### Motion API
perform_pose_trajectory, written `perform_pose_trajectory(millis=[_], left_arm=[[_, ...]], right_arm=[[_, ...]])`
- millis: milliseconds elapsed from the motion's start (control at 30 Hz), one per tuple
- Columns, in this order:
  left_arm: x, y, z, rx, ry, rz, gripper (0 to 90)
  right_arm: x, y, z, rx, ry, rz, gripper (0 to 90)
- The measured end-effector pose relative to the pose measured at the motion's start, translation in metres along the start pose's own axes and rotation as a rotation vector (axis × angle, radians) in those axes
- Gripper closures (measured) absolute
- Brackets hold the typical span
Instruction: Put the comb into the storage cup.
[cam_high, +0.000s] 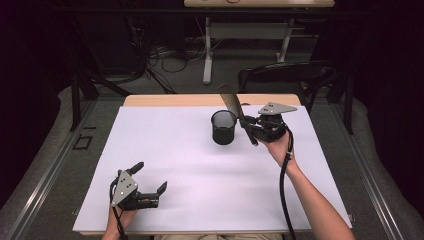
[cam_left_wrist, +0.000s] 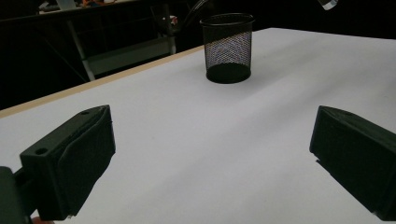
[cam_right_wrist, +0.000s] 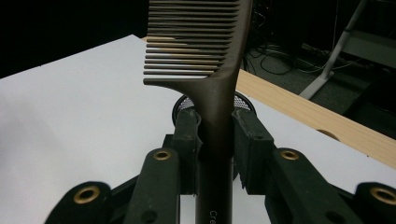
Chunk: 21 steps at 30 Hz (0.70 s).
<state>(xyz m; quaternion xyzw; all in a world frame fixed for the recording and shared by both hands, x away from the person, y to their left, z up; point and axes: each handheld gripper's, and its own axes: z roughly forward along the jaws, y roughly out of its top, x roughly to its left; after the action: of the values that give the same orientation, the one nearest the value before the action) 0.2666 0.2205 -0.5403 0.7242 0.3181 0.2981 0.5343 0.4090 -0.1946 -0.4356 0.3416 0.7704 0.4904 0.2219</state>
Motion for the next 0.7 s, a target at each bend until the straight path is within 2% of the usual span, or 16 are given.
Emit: perform_pose_trajectory(millis=[700], left_arm=[[0.0000, -0.0001, -0.0001, -0.001, 0.002, -0.001, 0.2]], right_arm=[[-0.0033, 0.0068, 0.0045, -0.027, -0.002, 0.008, 72.6]])
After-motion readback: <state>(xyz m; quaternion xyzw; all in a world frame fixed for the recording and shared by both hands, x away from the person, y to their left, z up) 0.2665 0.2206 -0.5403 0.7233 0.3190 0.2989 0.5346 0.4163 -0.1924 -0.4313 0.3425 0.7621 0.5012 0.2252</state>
